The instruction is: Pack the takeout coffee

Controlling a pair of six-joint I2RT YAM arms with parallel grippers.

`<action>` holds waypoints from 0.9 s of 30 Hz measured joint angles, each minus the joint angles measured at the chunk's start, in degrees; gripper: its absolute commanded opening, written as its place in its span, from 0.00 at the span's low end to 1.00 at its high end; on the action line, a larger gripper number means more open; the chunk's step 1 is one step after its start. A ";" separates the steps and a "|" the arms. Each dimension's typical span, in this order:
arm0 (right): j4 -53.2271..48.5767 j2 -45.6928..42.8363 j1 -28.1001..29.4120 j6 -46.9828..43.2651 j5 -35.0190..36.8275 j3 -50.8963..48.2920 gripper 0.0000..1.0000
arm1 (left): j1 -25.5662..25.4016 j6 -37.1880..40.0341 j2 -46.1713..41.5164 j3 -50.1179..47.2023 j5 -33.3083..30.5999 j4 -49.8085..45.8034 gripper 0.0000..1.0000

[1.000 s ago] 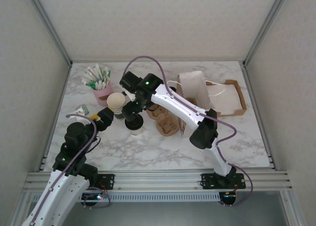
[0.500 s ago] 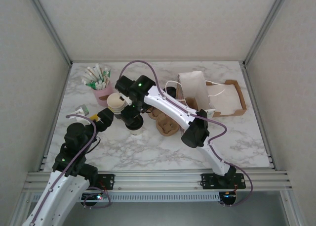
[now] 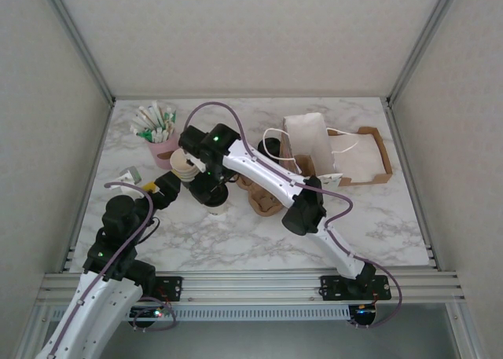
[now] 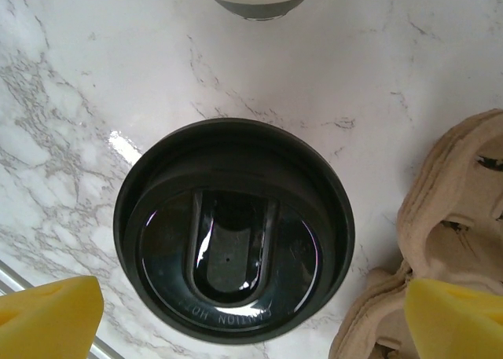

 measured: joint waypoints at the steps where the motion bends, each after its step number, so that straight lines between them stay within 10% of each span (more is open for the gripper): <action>1: 0.00 0.26 0.04 -0.22 0.00 0.11 0.96 | 0.00 0.00 -0.07 0.00 0.00 0.02 1.00; 27: -0.85 3.61 0.09 -1.55 -0.13 2.54 0.94 | 0.00 0.02 -0.11 0.00 0.00 0.00 1.00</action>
